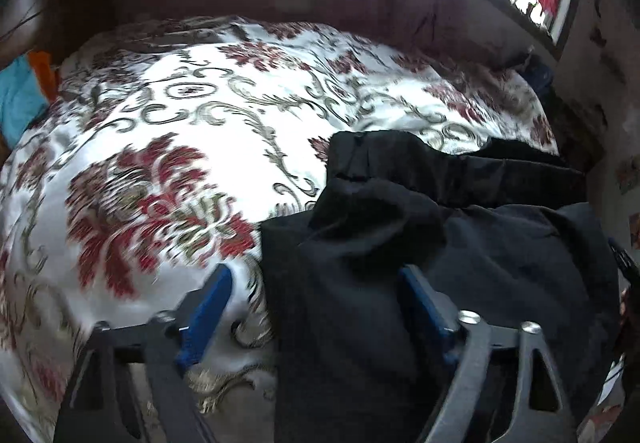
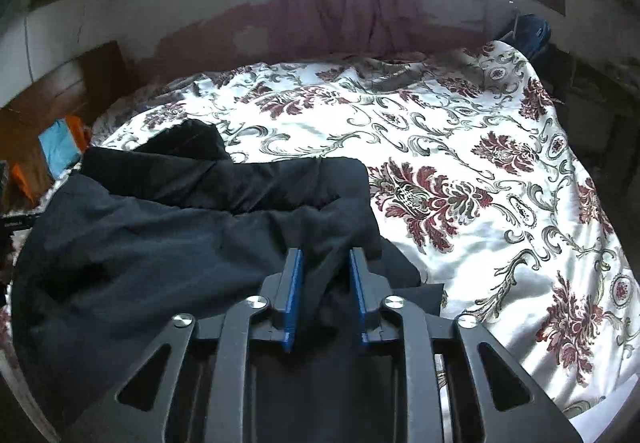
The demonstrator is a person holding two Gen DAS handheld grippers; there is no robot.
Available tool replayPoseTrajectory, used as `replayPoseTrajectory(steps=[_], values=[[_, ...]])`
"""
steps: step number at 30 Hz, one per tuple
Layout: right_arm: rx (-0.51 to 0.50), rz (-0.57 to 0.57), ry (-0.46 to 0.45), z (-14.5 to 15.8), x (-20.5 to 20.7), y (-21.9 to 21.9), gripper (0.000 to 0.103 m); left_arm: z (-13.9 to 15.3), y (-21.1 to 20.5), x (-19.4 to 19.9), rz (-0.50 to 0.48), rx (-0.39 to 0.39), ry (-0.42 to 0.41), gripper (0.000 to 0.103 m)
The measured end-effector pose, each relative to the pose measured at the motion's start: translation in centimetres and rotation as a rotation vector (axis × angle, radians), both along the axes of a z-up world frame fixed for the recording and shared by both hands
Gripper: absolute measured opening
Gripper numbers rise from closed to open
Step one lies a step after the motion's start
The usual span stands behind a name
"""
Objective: Fold large clothes
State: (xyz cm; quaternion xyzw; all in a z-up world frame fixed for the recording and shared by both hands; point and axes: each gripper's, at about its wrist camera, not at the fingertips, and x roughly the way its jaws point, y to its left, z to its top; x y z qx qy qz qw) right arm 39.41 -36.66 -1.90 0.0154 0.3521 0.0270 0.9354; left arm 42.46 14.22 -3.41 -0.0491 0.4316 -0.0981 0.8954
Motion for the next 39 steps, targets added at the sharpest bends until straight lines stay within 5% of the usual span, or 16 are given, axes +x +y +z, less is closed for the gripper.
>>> replayPoseTrajectory(steps=[4, 9, 12, 15, 19, 23, 28, 31, 34, 36, 39], values=[[-0.068, -0.028, -0.049, 0.7, -0.3, 0.9, 0.005, -0.7, -1.2, 1.5, -0.036, 0.013, 0.056, 0.039], [-0.173, -0.036, -0.096, 1.6, -1.0, 2.3, 0.002, 0.1, -5.1, 0.5, -0.139, 0.232, -0.041, 0.010], [-0.190, -0.063, -0.159, 2.9, -1.7, 2.3, 0.001, 1.0, -6.1, -0.4, -0.152, 0.300, -0.091, 0.007], [-0.226, -0.090, -0.268, 5.2, -2.9, 2.7, 0.001, 3.1, -5.0, -1.7, -0.101, 0.264, -0.198, 0.006], [-0.311, -0.127, -0.386, 7.2, -2.8, 4.1, 0.001, 7.0, -4.4, -4.6, -0.041, 0.279, -0.430, 0.006], [-0.348, -0.169, -0.339, 5.9, 0.6, 4.5, 0.001, 8.1, -6.3, -4.8, -0.009, 0.382, -0.568, 0.005], [-0.325, -0.184, -0.205, 2.4, 4.5, 3.9, 0.001, 4.2, -6.4, 0.6, 0.062, 0.367, -0.406, 0.005], [-0.328, -0.154, -0.175, 1.9, 4.9, 4.2, 0.001, 0.6, -6.4, 3.6, 0.063, 0.360, -0.273, 0.006], [-0.307, -0.148, -0.189, 2.4, 3.7, 3.6, 0.003, -0.6, -6.4, 4.3, 0.049, 0.346, -0.223, 0.008], [-0.280, -0.143, -0.217, 3.5, 2.2, 3.3, 0.009, -0.1, -6.0, 3.9, 0.053, 0.337, -0.221, 0.011], [-0.200, -0.087, -0.248, 4.7, 0.1, 3.2, 0.042, 1.2, -5.5, 2.6, 0.068, 0.326, -0.235, 0.017]])
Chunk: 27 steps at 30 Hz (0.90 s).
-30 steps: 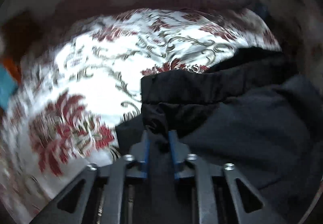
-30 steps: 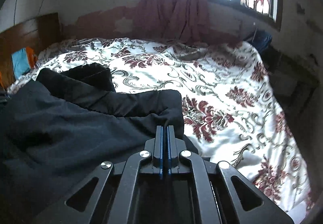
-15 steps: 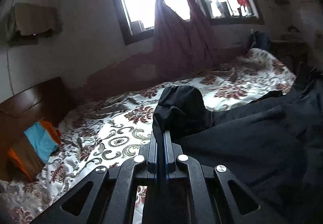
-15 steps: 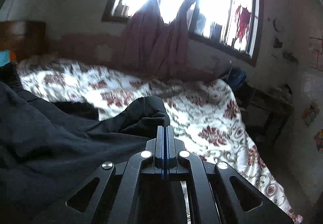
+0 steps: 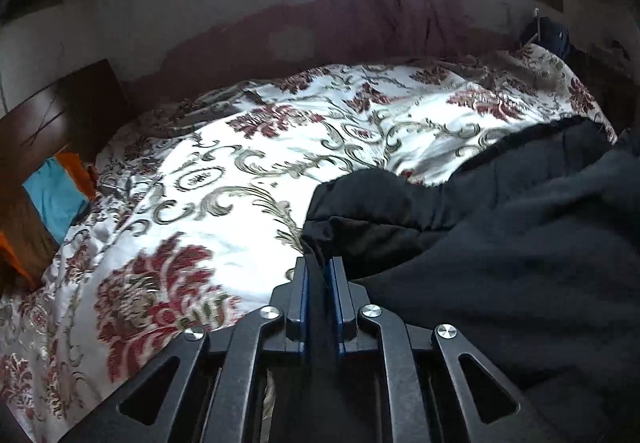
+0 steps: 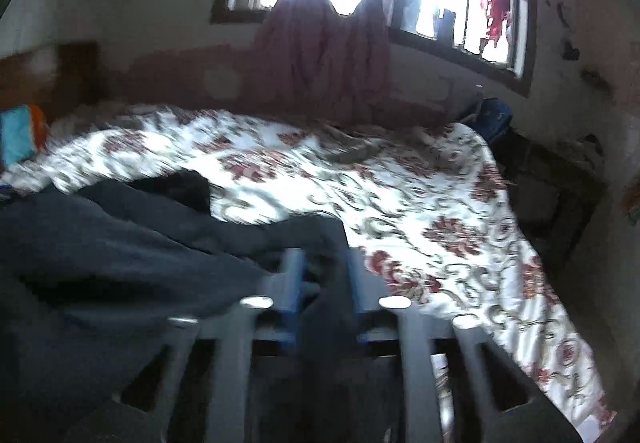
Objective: Fold large clothes
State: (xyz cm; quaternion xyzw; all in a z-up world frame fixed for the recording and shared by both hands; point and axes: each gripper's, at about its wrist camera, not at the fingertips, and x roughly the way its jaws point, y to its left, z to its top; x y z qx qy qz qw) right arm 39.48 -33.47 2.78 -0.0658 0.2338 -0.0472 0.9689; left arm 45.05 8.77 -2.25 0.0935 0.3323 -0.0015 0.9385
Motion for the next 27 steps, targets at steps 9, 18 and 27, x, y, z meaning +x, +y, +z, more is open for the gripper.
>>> replayPoseTrajectory(steps=[9, 18, 27], values=[[0.220, 0.215, 0.034, 0.4, -5.6, 1.1, 0.074, 4.4, -1.0, -5.1, -0.114, -0.262, -0.042, 0.063], [0.119, 0.337, 0.147, -4.1, -10.4, 4.0, 0.075, 2.3, -5.3, -12.6, -0.431, -0.356, 0.015, 0.074], [0.170, 0.241, 0.138, -4.6, -5.6, 3.2, 0.075, -0.7, -6.0, -11.3, -0.399, -0.366, 0.067, 0.084]])
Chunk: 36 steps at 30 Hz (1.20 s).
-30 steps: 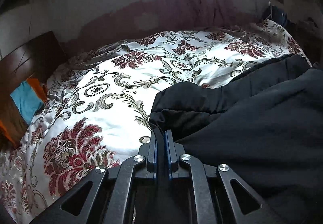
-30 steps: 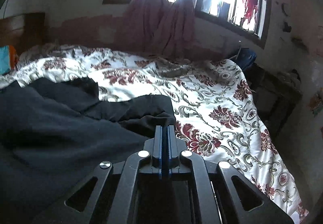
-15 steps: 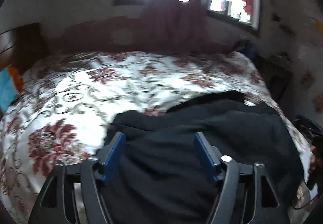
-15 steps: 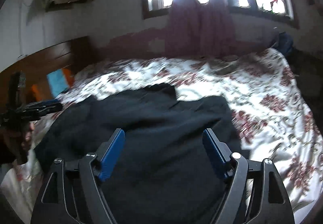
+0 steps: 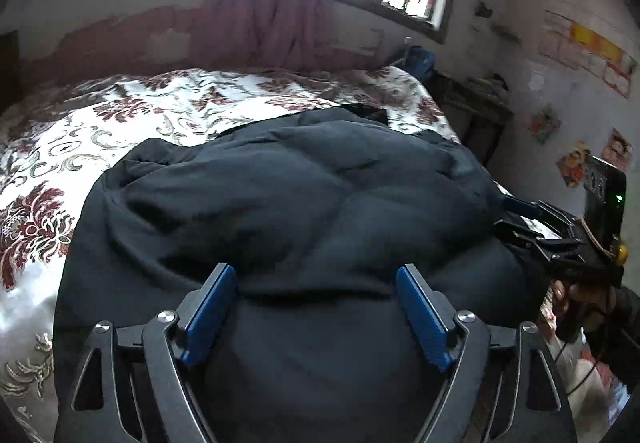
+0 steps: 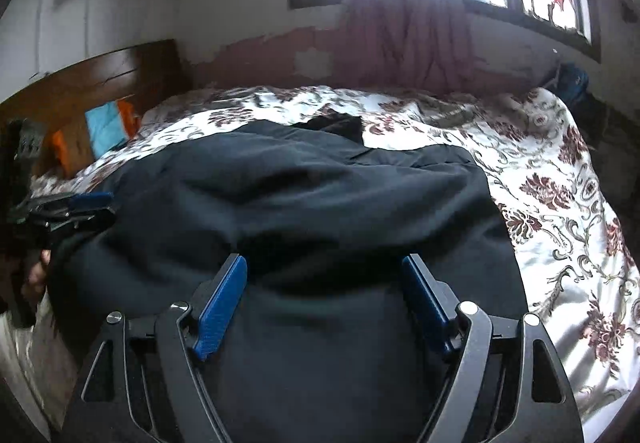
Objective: Fold large clothes
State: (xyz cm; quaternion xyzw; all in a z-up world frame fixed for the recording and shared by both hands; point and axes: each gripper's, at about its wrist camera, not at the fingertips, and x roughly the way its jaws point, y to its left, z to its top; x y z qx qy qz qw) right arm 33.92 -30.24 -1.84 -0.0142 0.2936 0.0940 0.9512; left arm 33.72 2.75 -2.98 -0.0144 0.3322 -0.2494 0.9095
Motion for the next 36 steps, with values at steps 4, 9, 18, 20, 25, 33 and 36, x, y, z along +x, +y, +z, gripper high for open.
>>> replayPoseTrajectory(steps=[4, 9, 18, 20, 25, 33, 36], values=[[0.002, -0.068, 0.034, -0.5, 3.7, -0.1, 0.075, -0.2, -0.4, 2.9, 0.076, 0.023, 0.017, 0.084], [-0.003, -0.122, 0.049, -1.1, 7.3, -0.5, 0.075, -0.4, 0.0, 6.6, 0.165, -0.013, 0.048, 0.084], [0.104, -0.145, 0.104, -3.6, 11.3, -1.6, 0.078, -2.3, 1.0, 11.1, 0.243, -0.119, 0.094, 0.084], [0.118, -0.143, 0.109, -4.1, 11.4, -1.6, 0.078, -2.6, 1.1, 11.4, 0.243, -0.138, 0.088, 0.084], [0.142, -0.141, 0.109, -4.6, 11.4, -1.8, 0.079, -3.1, 0.8, 12.1, 0.240, -0.135, 0.082, 0.085], [0.159, -0.143, 0.094, -4.8, 11.1, -2.2, 0.081, -3.3, 0.8, 12.1, 0.233, -0.146, 0.087, 0.086], [0.175, -0.138, 0.089, -4.9, 10.9, -2.5, 0.082, -3.4, 0.8, 12.2, 0.225, -0.155, 0.092, 0.087]])
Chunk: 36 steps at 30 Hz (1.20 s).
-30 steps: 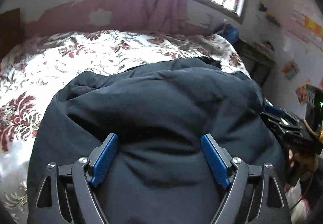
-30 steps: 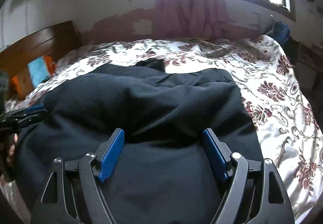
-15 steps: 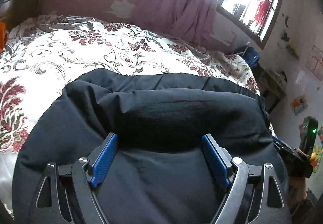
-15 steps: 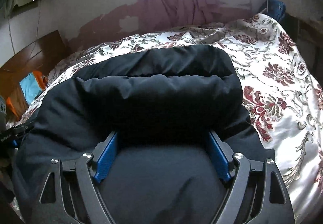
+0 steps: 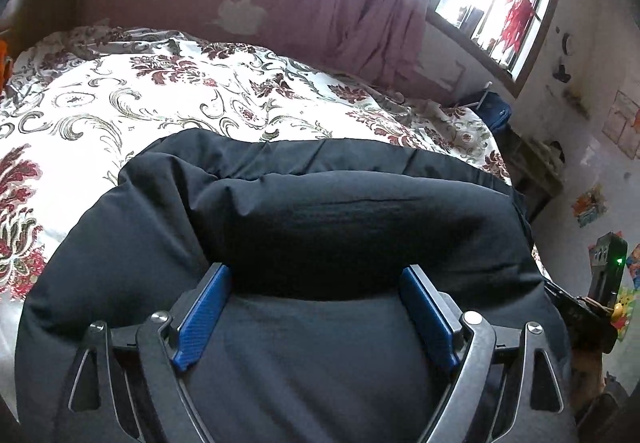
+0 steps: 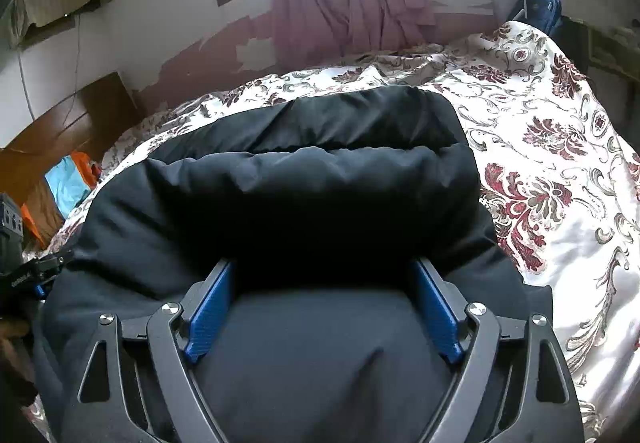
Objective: Fold large clothes
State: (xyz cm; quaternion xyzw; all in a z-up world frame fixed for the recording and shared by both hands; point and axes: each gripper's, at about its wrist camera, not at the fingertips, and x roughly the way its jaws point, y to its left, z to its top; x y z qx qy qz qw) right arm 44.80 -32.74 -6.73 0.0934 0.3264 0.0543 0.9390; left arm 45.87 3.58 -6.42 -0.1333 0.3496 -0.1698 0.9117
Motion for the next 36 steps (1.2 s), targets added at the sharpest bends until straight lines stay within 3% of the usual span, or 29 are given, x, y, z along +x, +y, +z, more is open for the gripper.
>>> replayPoseTrajectory(steps=[9, 17, 18, 21, 25, 27, 29, 33, 36], values=[[0.102, 0.046, -0.022, -0.6, -0.3, -1.4, 0.092, -0.3, -0.5, 0.0, -0.044, -0.003, 0.000, 0.102], [0.161, 0.052, -0.071, -1.2, -1.5, -2.0, 0.096, -0.7, -0.4, -0.2, -0.063, -0.032, -0.006, 0.103], [0.161, 0.035, -0.082, -1.3, -2.1, -2.2, 0.096, -0.7, -0.3, -0.2, -0.066, -0.040, -0.008, 0.102], [0.036, -0.120, -0.124, -0.2, -5.0, -2.3, 0.099, -0.6, 0.2, -0.6, -0.066, -0.064, -0.006, 0.102], [0.014, -0.132, -0.188, 1.3, -8.7, -4.0, 0.101, 1.6, 2.6, -2.4, 0.029, -0.099, 0.000, 0.103], [-0.019, -0.107, -0.166, 1.4, -9.4, -4.8, 0.101, 2.7, 4.7, -3.3, 0.048, -0.150, -0.015, 0.103], [-0.019, -0.061, -0.125, 1.3, -9.5, -5.9, 0.101, 3.4, 6.7, -3.6, 0.066, -0.137, -0.006, 0.103], [0.051, 0.034, 0.002, 0.3, -8.7, -8.2, 0.101, 2.4, 10.9, -3.4, 0.074, -0.073, 0.093, 0.103], [0.130, 0.063, 0.080, -1.1, -7.7, -10.4, 0.101, 0.4, 13.6, -3.5, 0.052, -0.095, 0.189, 0.103]])
